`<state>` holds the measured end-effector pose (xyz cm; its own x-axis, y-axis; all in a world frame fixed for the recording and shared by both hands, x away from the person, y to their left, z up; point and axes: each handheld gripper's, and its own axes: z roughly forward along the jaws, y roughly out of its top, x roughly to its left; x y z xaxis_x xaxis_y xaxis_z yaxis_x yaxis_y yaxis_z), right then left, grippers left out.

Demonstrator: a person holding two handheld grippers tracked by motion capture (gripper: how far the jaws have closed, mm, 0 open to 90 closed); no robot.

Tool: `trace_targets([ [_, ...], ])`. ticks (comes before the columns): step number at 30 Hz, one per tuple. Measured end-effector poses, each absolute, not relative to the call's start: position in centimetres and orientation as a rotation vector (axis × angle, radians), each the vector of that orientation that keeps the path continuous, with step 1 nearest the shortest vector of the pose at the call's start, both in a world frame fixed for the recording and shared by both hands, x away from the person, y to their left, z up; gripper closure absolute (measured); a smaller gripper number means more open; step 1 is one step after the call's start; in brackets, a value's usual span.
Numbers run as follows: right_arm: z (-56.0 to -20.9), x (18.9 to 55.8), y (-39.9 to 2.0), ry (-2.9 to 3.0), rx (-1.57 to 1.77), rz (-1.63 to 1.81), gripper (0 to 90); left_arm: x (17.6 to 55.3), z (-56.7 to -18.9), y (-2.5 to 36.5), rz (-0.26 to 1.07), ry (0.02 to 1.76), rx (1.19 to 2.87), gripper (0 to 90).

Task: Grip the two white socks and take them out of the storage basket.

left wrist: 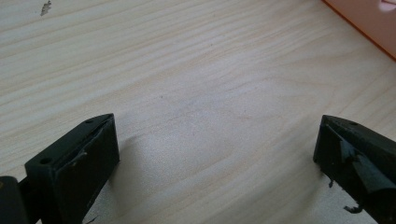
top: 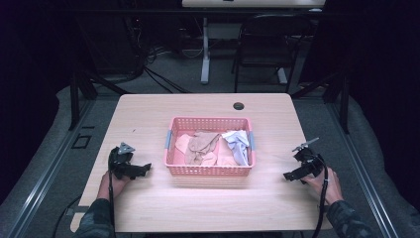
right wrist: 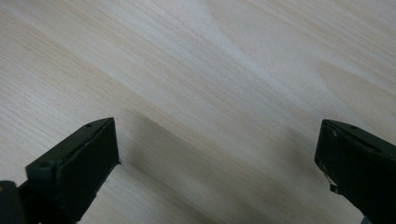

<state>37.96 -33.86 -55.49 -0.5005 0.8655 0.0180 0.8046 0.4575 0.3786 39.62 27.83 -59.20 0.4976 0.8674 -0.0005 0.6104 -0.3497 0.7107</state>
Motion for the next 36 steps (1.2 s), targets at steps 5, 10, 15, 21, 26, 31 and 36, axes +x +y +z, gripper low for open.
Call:
trace_targets([
  [5, -54.9, 38.0, -33.5, 2.539, 1.430, 0.499, 0.0, 39.6, -59.2, 27.8, 0.503, 1.208, 2.086, 0.0],
  [10, -54.5, 38.0, -33.2, 2.551, 1.416, 0.502, 0.0, 39.6, -59.2, 27.8, 0.503, 1.208, 2.086, 0.0],
  [15, -53.8, 38.2, -33.0, 2.561, 1.387, 0.499, 0.0, 39.6, -59.2, 27.8, 0.503, 1.208, 2.086, 0.0],
  [21, -52.7, 38.3, -32.2, 2.560, 1.371, 0.548, 0.0, 39.6, -59.2, 27.8, 0.503, 1.208, 2.086, 0.0],
  [26, -51.6, 38.5, -31.7, 2.567, 1.333, 0.550, 0.0, 39.6, -59.2, 27.8, 0.503, 1.208, 2.085, 0.1],
  [31, -50.4, 38.6, -31.0, 2.571, 1.304, 0.574, 0.0, 39.6, -59.2, 27.8, 0.503, 1.209, 2.085, 0.1],
  [36, -48.7, 39.1, -30.1, 2.561, 1.301, 0.623, 0.0, 39.6, -59.2, 27.8, 0.503, 1.210, 2.083, 0.1],
])
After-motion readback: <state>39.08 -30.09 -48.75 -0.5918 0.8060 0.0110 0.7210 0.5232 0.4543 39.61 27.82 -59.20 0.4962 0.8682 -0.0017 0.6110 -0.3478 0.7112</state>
